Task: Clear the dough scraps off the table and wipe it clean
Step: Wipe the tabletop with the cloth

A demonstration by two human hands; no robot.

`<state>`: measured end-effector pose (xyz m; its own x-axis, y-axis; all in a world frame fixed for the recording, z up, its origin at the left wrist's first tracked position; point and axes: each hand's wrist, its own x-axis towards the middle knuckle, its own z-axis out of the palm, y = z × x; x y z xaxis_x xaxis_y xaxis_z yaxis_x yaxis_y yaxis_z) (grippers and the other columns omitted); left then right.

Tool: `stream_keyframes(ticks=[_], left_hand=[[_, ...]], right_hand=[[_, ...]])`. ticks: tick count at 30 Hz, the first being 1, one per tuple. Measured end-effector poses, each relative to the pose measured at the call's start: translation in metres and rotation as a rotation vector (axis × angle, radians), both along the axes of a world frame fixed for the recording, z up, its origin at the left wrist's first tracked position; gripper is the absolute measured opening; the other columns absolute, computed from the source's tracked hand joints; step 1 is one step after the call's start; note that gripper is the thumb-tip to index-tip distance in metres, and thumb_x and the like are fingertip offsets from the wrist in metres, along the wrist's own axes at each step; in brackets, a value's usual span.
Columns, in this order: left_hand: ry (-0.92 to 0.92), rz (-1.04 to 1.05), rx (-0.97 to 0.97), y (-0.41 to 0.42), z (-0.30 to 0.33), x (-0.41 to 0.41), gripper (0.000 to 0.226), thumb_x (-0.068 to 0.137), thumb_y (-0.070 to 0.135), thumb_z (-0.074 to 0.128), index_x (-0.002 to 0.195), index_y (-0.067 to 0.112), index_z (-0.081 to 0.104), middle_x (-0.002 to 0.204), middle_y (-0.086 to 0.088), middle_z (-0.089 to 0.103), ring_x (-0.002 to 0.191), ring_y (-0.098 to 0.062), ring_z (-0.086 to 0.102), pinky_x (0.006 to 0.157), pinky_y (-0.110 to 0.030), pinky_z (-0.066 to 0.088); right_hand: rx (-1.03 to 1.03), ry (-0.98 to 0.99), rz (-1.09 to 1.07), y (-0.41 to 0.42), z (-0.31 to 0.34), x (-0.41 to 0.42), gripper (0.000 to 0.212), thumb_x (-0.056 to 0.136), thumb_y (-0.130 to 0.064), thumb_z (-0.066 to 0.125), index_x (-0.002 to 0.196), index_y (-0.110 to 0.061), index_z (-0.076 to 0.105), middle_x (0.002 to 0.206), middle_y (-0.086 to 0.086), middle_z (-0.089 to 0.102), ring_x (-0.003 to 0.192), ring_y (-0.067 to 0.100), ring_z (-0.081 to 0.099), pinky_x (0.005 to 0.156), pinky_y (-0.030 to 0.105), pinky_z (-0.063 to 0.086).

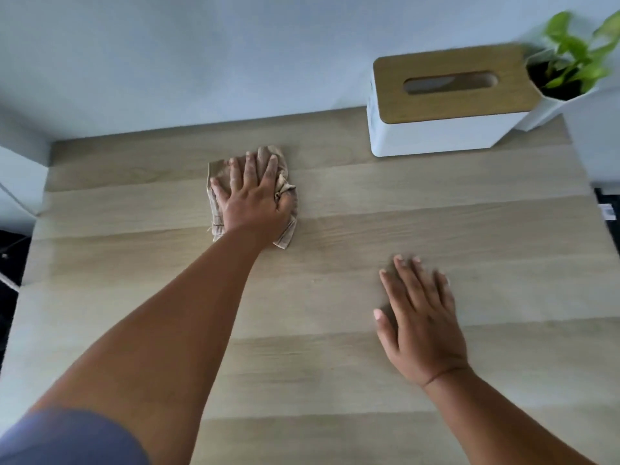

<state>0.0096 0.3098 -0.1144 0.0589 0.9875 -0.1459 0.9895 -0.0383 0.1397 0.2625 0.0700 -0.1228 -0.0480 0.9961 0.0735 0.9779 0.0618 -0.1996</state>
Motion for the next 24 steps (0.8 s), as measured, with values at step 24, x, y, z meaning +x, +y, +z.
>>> stream_keyframes(ticks=[24], left_hand=[[0.029, -0.092, -0.063, 0.050, 0.007, 0.056, 0.073, 0.096, 0.061, 0.022, 0.163, 0.036, 0.008, 0.173, -0.005, -0.001, 0.158, -0.032, -0.009, 0.120, -0.069, -0.006]], right_hand=[[-0.010, -0.030, 0.003, 0.002, 0.001, 0.004, 0.063, 0.096, -0.045, 0.050, 0.152, -0.015, 0.048, 0.167, 0.012, 0.032, 0.157, 0.036, 0.022, 0.121, 0.064, 0.021]])
